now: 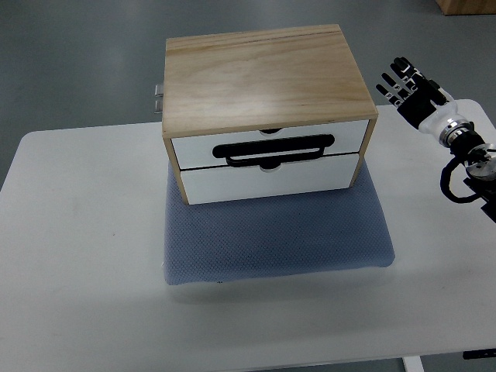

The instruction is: Open wood drawer with right hand

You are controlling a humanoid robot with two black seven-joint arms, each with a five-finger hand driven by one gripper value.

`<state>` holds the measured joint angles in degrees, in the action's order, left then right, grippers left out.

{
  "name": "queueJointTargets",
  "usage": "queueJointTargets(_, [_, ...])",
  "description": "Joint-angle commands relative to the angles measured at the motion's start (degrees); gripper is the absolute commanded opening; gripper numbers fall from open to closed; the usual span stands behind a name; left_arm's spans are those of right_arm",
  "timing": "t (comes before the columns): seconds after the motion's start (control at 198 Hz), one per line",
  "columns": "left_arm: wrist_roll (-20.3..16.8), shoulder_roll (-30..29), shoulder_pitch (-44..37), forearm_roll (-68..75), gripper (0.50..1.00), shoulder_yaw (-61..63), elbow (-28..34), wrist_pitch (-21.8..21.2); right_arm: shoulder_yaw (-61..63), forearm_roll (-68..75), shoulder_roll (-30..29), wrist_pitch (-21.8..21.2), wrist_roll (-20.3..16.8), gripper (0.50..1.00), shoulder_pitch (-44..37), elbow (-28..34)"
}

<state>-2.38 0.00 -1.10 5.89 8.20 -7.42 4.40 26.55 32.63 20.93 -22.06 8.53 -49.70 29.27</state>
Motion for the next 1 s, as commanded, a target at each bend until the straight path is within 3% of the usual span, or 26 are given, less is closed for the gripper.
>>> queueJointTargets(0.0, [0.01, 0.00, 0.04, -0.01, 1.000, 0.24, -0.14, -0.18, 0.00, -0.11, -0.27, 0.00, 0.00, 0.944, -0.05, 0.00])
queueJointTargets(0.67, [-0.08, 0.00, 0.04, 0.08, 1.000, 0.06, 0.30, -0.18, 0.09, -0.20, 0.96, -0.35, -0.18, 0.944, -0.14, 0.18])
queueJointTargets(0.992, [0.01, 0.00, 0.04, 0.08, 1.000, 0.06, 0.38, -0.18, -0.27, -0.37, 4.73, -0.97, -0.35, 0.944, -0.31, 0.18])
